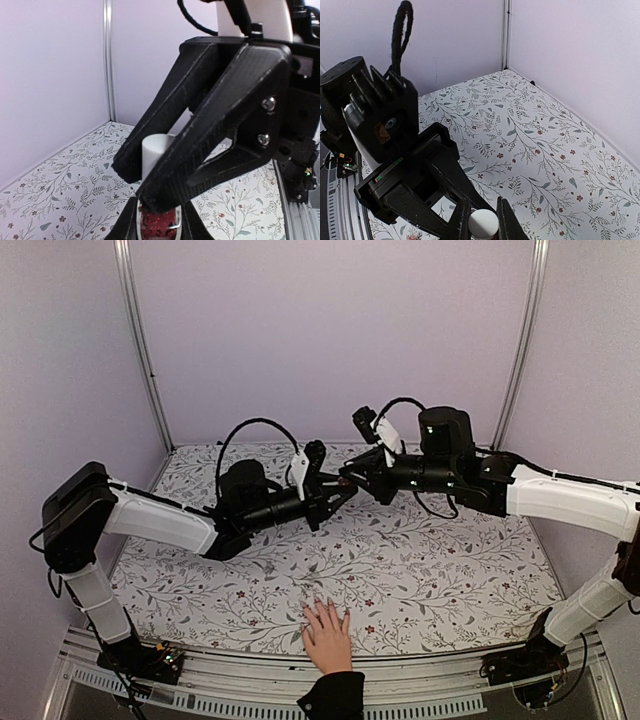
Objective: Paint the nails
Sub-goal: Screw the nail polish bottle.
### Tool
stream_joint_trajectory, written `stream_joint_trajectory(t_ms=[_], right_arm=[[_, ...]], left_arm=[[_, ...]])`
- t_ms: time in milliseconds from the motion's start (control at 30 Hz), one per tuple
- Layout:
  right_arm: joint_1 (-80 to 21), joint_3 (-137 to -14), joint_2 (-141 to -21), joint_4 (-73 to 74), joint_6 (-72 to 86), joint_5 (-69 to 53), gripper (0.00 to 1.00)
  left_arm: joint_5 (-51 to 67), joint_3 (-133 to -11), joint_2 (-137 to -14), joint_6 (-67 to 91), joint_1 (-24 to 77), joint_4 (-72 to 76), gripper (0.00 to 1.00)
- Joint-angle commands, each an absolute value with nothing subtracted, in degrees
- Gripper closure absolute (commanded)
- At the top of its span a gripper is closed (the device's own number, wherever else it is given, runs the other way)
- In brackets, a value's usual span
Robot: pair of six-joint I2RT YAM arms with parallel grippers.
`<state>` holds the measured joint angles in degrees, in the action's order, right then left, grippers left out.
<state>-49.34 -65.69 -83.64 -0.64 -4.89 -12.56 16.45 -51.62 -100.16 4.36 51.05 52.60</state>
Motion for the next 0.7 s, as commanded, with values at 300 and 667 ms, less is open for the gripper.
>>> stream_joint_trajectory(t_ms=[300,667], right_arm=[[-50.9,-63.1,-87.3,-8.8,3.6,-5.5,1.0],[-50.9,-61.5,-83.8,-9.0,0.9,-9.2,0.7]], left_arm=[[-4.9,-58.3,-106.6,4.1,56.5,54.1,1.0],[0.8,-54.2,-102.8,2.4,54.9,53.6,1.0]])
